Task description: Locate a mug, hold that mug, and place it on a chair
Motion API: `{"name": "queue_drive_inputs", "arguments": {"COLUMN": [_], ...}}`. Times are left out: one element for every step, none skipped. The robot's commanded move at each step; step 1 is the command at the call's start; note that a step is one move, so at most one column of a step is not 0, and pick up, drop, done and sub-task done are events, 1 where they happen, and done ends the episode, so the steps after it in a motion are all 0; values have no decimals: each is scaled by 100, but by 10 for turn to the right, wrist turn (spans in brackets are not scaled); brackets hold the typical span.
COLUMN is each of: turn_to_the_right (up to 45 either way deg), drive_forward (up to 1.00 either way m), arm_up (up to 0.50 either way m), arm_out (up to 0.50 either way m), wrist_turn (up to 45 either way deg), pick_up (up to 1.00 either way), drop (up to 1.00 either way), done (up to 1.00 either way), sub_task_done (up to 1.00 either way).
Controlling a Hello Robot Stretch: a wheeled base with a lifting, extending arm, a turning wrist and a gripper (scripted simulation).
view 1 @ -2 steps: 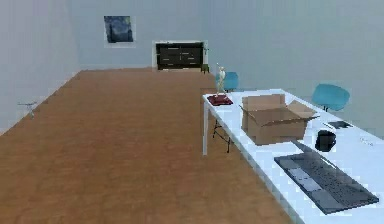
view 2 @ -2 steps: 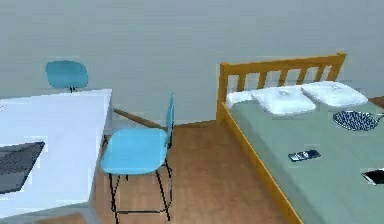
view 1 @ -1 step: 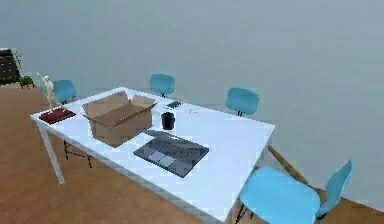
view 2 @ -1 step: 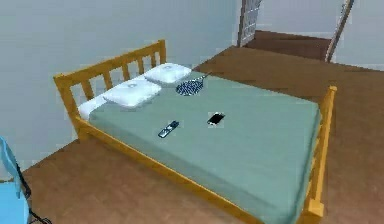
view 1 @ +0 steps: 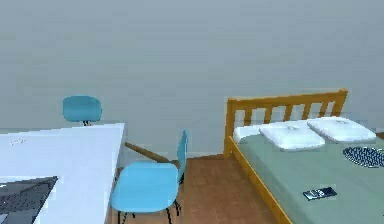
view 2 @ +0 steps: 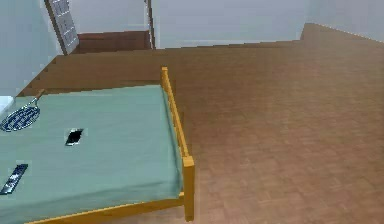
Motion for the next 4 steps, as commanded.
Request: {"name": "queue_drive_inputs", "arguments": {"turn_to_the_right": [120,0,-150,0], "drive_forward": [0,100,0,30], "arm_up": [0,0,0,0], "arm_out": [0,0,0,0], "wrist_turn": [0,0,0,0], "pick_up": [0,0,0,0], "drop": [0,0,0,0], "done": [0,0,0,0], "sub_task_done": [0,0,0,0]}}
